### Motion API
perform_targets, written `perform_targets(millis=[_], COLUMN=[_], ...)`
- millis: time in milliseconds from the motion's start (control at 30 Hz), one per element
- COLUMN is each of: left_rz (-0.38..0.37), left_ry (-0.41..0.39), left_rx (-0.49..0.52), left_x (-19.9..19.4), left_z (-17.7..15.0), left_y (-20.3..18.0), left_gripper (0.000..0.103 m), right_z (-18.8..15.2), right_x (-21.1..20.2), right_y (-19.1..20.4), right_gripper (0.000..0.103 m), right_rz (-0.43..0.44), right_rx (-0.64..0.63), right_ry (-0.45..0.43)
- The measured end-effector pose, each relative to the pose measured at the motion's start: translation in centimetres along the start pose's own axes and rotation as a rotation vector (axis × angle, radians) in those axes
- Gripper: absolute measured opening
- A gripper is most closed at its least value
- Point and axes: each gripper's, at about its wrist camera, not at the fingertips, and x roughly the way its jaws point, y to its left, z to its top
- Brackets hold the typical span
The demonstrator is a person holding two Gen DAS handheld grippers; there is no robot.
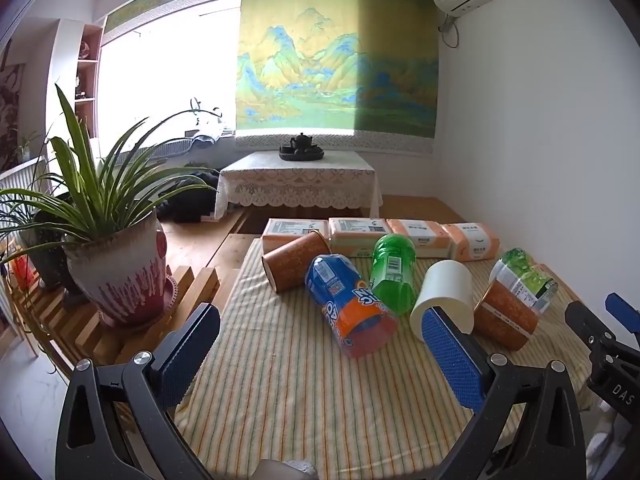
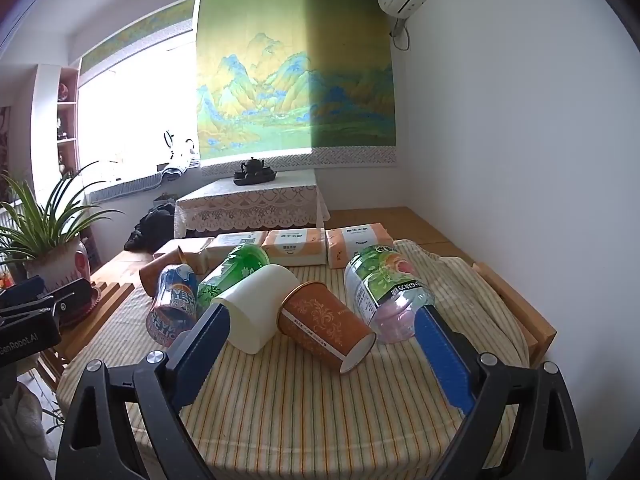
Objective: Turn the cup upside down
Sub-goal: 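Move the right tool toward the green bottle lying on the table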
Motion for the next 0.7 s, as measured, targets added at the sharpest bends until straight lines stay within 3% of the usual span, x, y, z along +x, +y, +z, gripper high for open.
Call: perform_targets(millis=[700], left_rz=[0.006], left_ry=[-0.007], left_rx=[-0.002], left_x=[-0.40], left_z=[0.46], left_y=[0.04], left_gripper=[0.102], right_z=[0.34], right_x=[-0.47], right_y=[-0.11], right_gripper=[0.092], right_rz=[-0.009], right_rx=[0.003], right_ry=[-0.010])
